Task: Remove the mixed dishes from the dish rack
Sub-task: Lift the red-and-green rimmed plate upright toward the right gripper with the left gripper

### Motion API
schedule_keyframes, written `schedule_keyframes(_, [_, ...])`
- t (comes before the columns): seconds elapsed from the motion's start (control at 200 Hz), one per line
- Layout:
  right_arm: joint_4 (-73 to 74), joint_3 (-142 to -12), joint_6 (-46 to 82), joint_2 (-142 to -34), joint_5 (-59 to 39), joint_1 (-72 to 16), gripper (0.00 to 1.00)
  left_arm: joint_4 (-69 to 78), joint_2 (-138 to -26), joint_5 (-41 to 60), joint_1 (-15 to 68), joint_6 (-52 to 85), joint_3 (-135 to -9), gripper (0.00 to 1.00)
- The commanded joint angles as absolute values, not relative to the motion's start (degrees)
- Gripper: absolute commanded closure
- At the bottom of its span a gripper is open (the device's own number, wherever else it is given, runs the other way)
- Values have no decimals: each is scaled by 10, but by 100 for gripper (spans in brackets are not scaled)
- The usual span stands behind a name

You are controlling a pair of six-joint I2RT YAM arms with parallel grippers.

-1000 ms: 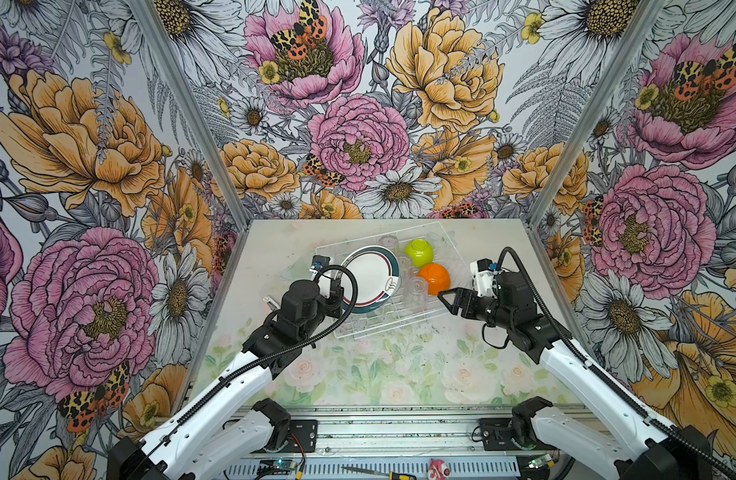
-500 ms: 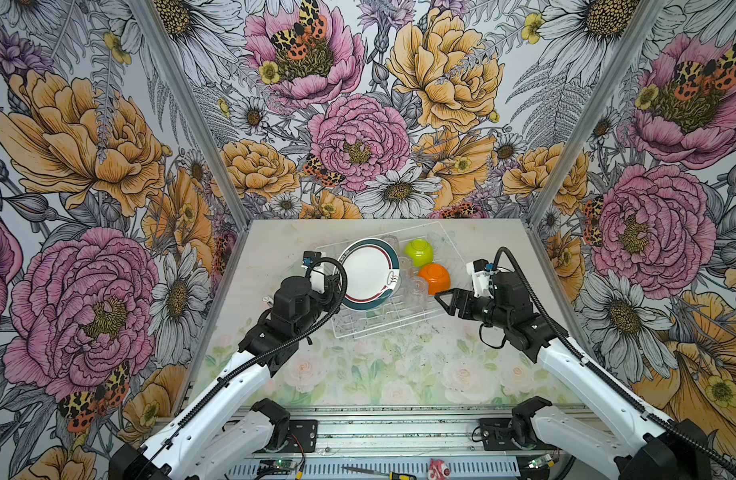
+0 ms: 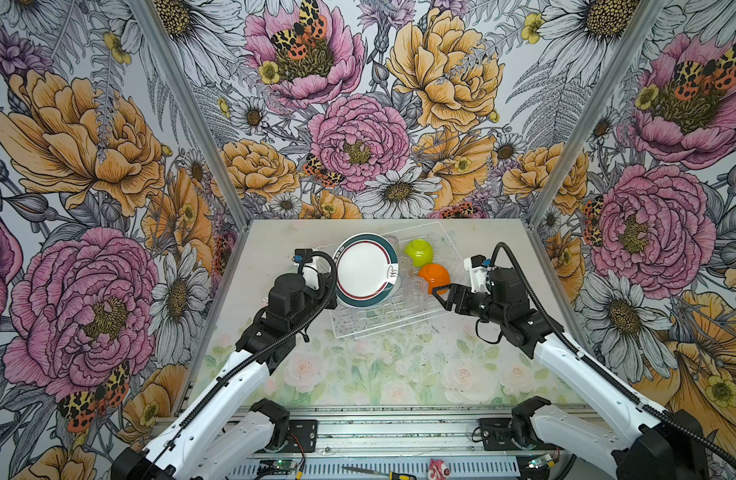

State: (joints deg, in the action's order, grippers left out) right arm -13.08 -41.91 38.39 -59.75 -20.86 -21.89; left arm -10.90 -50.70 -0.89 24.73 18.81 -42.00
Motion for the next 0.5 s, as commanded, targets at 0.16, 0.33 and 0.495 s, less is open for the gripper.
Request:
schedule_keyframes(0.16, [-53,-444,422,-621,-222,-231,21,-62,-522,46,226,262,-456,100])
schedule_keyframes(0.33, [27,-438,463,-638,-242,-239,22,-60,-548,63,224,283,-468,100])
schedule_keyframes(0.495, [72,-435,481,-657,-232,-252,23,-47,-570,100,221,304,-482,100])
